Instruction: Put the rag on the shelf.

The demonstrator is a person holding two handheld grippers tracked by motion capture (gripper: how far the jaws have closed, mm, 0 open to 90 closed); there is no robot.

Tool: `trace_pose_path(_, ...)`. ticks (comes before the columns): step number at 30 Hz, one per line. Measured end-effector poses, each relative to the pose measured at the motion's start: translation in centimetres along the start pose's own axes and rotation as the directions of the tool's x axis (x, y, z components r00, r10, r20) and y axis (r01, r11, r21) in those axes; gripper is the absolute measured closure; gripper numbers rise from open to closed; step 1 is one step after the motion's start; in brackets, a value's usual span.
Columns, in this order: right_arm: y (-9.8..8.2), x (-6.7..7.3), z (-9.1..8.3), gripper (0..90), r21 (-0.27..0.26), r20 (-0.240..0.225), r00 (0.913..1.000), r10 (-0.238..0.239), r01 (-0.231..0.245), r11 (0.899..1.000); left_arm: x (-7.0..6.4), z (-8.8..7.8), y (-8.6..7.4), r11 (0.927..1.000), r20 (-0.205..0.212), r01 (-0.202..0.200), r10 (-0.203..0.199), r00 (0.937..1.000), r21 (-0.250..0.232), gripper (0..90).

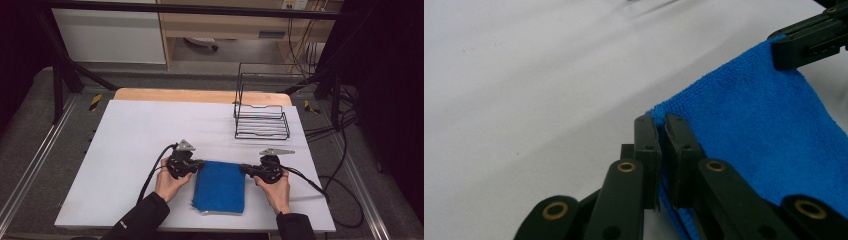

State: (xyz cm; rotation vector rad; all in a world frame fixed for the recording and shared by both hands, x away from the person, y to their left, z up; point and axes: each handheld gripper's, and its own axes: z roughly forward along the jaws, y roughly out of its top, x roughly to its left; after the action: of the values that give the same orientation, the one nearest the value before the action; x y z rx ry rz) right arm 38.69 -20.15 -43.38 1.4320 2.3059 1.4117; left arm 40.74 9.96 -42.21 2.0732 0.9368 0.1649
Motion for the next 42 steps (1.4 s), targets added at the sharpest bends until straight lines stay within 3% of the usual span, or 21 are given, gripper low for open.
trace_pose_path(5,0.1,0.2,-0.6,85.5,-0.041,-0.014,0.9999,-0.005,0.004,0.999,-0.5,-1.0,0.2,0.9990,-0.004,-0.020,0.019,0.9998,-0.041,85.1)
trace_pose_path(13,0.8,0.7,-1.8,85.5,-0.105,-0.009,0.9983,-0.058,0.057,0.993,-1.2,-2.3,0.7,0.9946,0.003,-0.030,0.030,0.9995,-0.100,85.1)
trace_pose_path(21,1.5,1.4,-3.3,85.6,-0.165,0.006,0.9944,-0.106,0.105,0.981,-2.0,-3.7,1.3,0.9836,0.003,-0.047,0.048,0.9988,-0.174,85.1)
trace_pose_path(34,2.0,2.3,-4.5,85.8,-0.211,0.030,0.9886,-0.148,0.151,0.966,-2.9,-4.9,1.8,0.9734,-0.003,-0.060,0.061,0.9981,-0.221,85.0)
trace_pose_path(42,2.4,2.9,-5.3,85.9,-0.248,0.049,0.9822,-0.181,0.188,0.950,-3.3,-5.8,2.3,0.9633,-0.002,-0.071,0.073,0.9973,-0.259,84.9)
